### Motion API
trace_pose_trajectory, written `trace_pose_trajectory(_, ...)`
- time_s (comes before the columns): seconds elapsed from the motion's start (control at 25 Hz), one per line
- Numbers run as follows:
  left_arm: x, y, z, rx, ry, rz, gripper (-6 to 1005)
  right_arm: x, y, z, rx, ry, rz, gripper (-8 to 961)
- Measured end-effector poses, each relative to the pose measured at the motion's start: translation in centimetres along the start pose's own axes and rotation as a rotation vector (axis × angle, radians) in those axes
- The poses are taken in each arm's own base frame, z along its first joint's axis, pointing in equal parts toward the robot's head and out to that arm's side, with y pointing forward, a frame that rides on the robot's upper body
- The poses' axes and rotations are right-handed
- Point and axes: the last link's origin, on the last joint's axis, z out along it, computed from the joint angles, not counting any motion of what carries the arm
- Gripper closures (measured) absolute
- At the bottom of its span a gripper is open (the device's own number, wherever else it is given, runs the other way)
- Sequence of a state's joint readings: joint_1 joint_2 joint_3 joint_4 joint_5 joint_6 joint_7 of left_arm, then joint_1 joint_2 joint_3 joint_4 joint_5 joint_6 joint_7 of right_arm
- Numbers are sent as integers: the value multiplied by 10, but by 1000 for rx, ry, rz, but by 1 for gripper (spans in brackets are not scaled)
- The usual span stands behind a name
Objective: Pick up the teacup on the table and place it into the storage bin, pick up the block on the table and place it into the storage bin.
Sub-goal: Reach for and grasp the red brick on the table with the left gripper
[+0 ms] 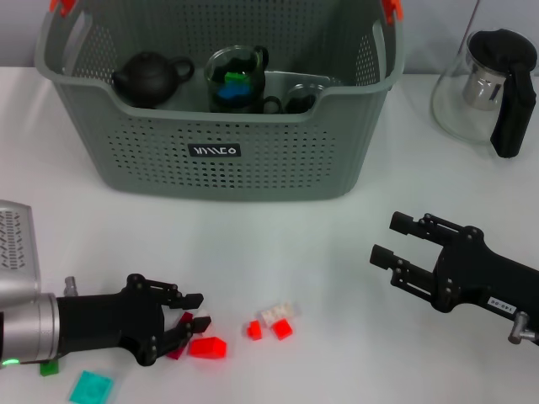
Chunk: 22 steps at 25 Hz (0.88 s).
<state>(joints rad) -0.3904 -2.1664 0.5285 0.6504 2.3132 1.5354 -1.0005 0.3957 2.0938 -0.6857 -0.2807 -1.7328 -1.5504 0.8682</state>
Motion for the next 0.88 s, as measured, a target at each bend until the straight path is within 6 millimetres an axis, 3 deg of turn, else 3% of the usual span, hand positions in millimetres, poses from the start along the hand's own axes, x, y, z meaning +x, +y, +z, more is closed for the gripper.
trace_pose_trajectory(0.48,6,-7,1,0,-10,-12,839,0,1,0,-5,-3,0,315)
trace_pose_trajectory(0.68,8,-9,0,2,-4,-15,969,-1,0,0,-4,-4,-3,315)
trace_pose_trajectory(0.88,9,-8,-2,-4,2,-19,960,-2,-1,-1,-3,-4,-6,316)
